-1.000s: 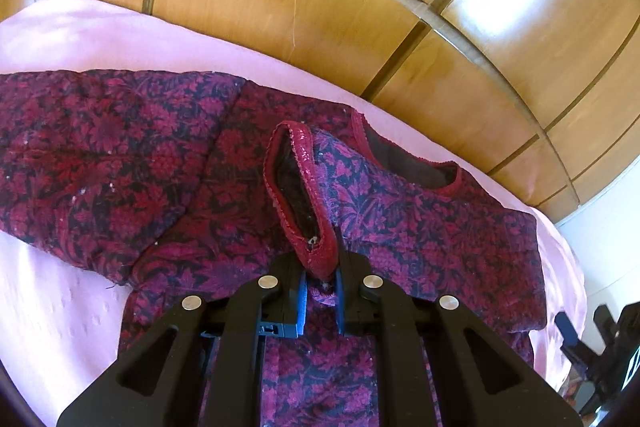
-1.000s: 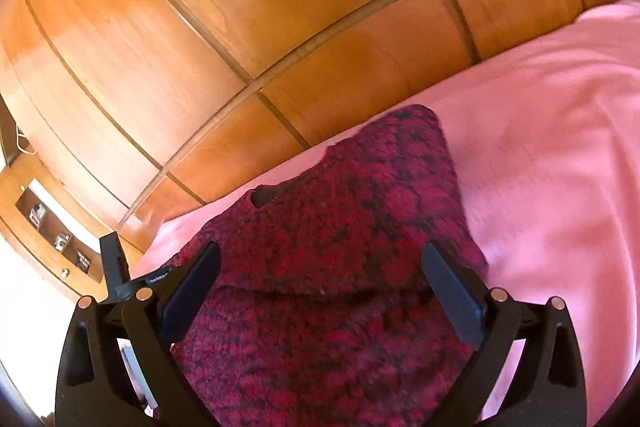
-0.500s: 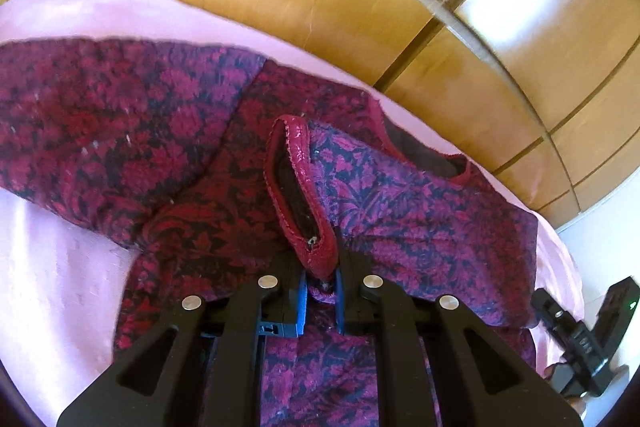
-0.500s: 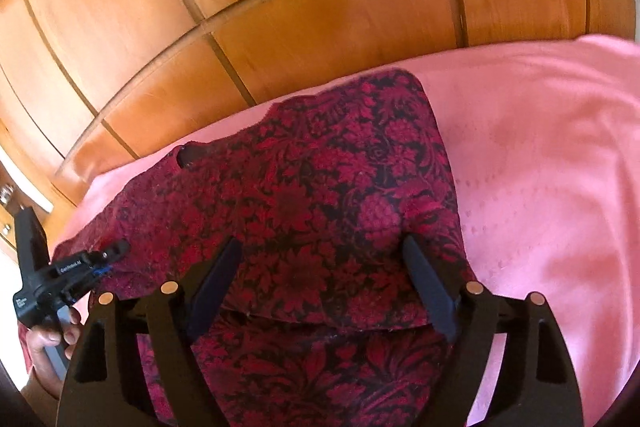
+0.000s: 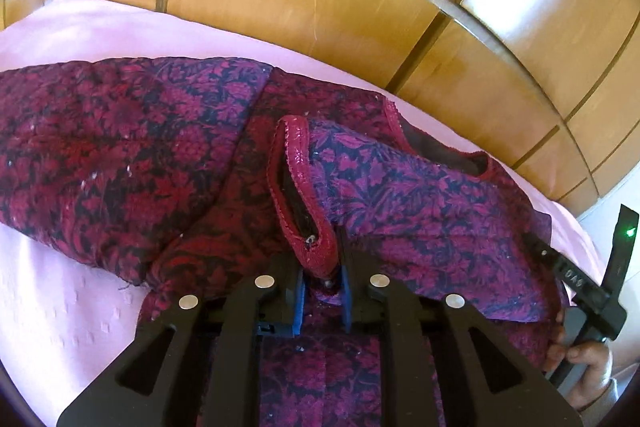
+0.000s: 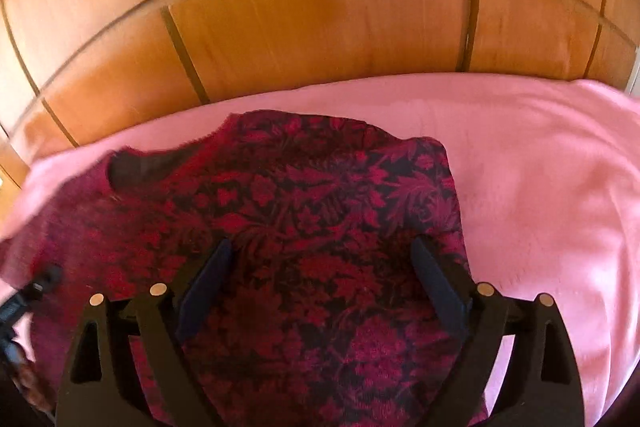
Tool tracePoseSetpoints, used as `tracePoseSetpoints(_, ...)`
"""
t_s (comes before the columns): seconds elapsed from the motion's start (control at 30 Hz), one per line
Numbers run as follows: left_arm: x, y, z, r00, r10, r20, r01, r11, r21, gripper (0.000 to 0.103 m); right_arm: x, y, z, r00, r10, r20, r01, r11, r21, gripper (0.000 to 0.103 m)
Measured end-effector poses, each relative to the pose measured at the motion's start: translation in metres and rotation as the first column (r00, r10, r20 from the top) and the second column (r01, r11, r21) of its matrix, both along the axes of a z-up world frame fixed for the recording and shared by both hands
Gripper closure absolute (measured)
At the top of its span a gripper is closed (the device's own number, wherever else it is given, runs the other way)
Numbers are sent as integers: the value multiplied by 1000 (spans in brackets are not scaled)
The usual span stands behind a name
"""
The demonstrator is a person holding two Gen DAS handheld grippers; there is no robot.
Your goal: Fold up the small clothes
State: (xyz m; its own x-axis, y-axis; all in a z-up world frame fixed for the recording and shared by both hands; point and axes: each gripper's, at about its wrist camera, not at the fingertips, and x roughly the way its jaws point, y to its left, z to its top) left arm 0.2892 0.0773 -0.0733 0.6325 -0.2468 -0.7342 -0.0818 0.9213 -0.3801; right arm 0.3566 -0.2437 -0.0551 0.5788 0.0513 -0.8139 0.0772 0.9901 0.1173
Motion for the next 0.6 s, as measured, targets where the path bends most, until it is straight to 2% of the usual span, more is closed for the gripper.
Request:
tracePoseSetpoints(0.03,-1,-1,2,1000,-1,1,1,1000,4,88,-1,3,-2,1000,-2,4,2,1000,-16,12)
tracePoseSetpoints(0.1,-3,1,6,1000,12,-2,-12,1000,6,78,-2,5,-2,1000,-4,3,4,999,-35,12)
tracePoseSetpoints(0.17,-11,8,13,999,39,16,-39,999,-2,58,-4,8,1,1000,-2,2,2,999,-46,11)
tracePoseSetpoints(0.23,-22,20,18,996,86,40,-85,996,-23,51,-9,11,10,1000,-6,17,7,998,-63,6)
tracePoseSetpoints(0.37,-45,65,20,983,181,35,-173,971,-165,51,-42,24,31,995,-4,104,10,998,-55,3)
tracePoseSetpoints(0.43,-57,92,22,966,258,22,-250,952,-177,51,-63,37,37,991,21,131,-14,999,-53,3)
tracePoseSetpoints(0.5,-71,124,23,948,317,14,-305,923,-234,51,-83,49,37,989,50,140,-43,998,-49,3)
tracePoseSetpoints(0.6,-86,168,21,914,406,-13,-394,879,-270,51,-98,70,31,988,99,122,-93,994,-55,3)
